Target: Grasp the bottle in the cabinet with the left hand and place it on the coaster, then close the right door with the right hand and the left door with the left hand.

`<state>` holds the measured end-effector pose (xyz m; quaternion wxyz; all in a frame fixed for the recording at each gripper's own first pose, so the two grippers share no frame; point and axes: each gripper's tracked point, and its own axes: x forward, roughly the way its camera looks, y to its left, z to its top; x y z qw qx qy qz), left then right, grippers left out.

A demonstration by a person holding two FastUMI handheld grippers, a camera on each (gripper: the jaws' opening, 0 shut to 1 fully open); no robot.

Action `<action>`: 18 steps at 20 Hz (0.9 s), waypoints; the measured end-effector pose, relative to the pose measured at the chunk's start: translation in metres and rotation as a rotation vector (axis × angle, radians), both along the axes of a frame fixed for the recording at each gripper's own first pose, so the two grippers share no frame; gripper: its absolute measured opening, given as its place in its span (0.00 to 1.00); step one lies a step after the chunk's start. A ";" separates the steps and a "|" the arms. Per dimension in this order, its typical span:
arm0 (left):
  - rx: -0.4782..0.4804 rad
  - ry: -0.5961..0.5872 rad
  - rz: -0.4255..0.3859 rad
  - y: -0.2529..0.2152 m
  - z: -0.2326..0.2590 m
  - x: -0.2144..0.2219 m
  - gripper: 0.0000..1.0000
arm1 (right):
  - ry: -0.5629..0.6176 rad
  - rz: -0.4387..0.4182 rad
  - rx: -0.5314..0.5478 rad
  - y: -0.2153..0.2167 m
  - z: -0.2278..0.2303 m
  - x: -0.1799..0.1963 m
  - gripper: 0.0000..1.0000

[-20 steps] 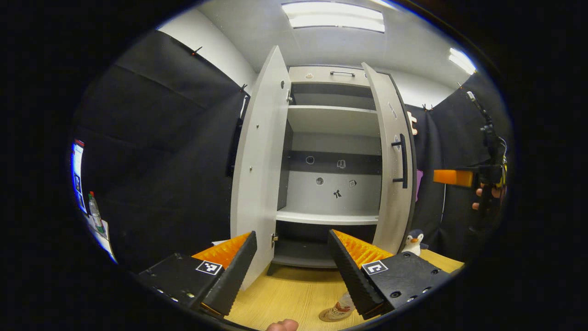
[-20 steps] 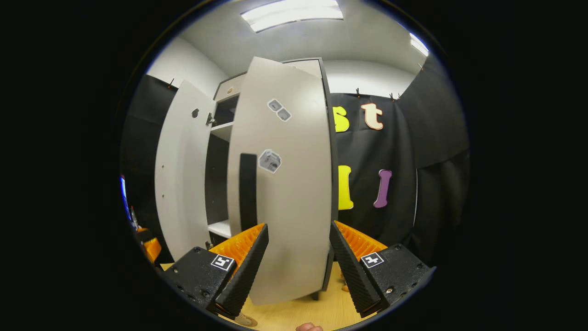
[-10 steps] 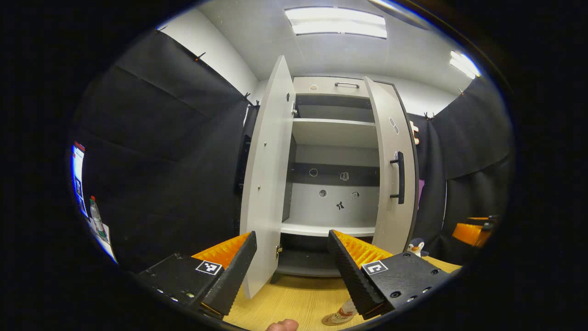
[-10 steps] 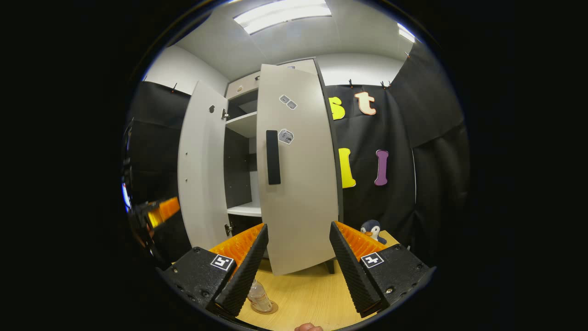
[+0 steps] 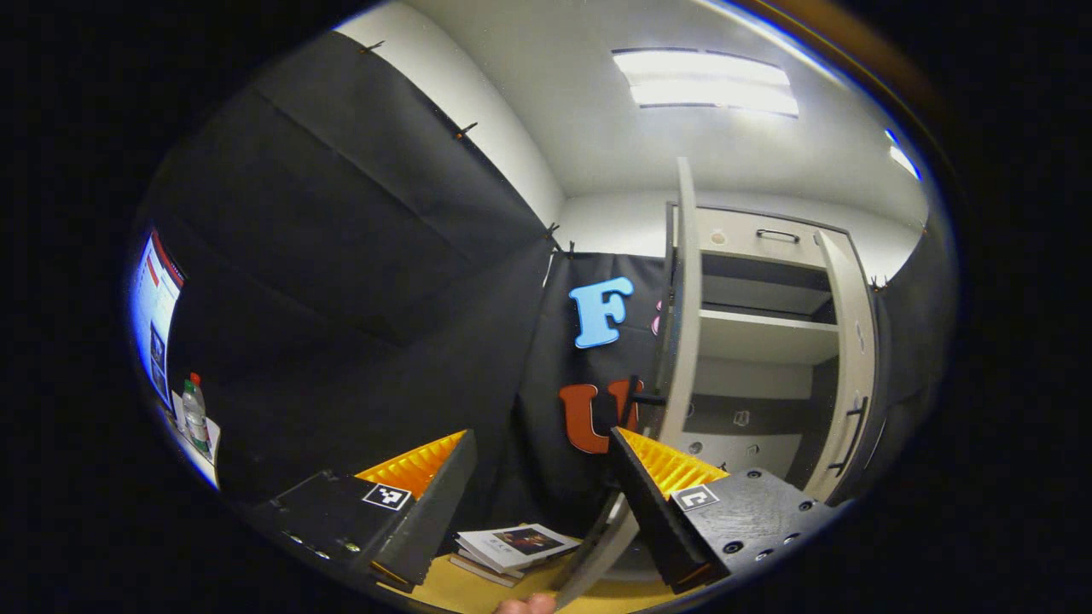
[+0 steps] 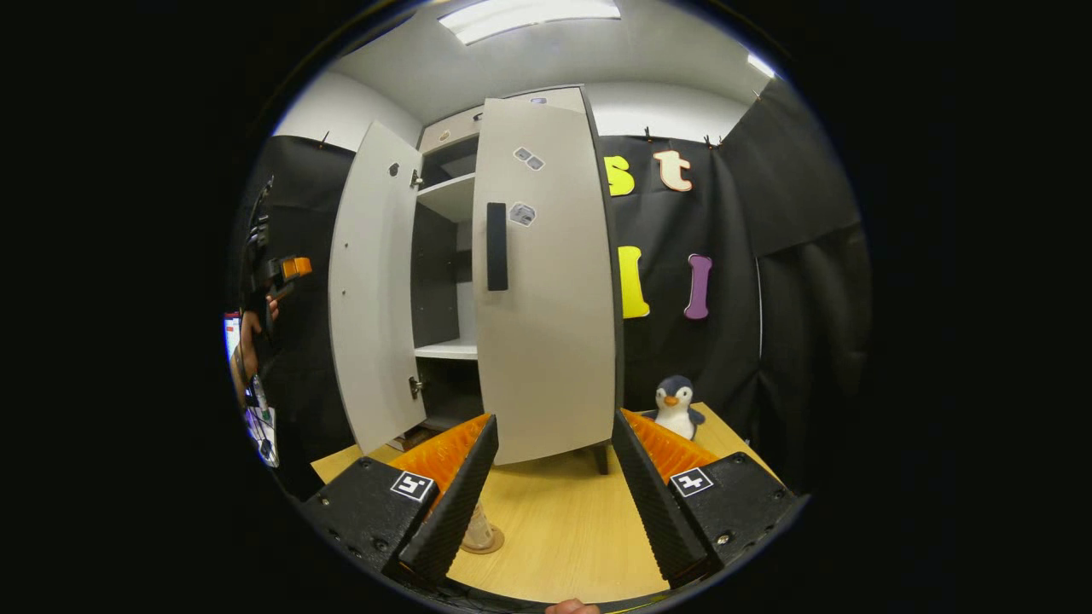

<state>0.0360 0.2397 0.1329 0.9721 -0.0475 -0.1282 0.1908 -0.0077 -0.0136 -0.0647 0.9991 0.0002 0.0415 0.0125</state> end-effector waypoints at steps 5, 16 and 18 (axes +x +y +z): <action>0.006 0.075 -0.009 0.028 -0.017 0.073 0.95 | 0.041 -0.057 -0.007 -0.020 -0.011 0.001 0.83; 0.009 0.091 -0.078 0.018 -0.019 0.075 0.99 | 0.025 -0.059 0.002 -0.020 -0.006 0.010 0.83; 0.016 0.091 -0.124 0.013 -0.022 0.074 0.99 | 0.017 -0.062 -0.002 -0.022 -0.003 0.011 0.83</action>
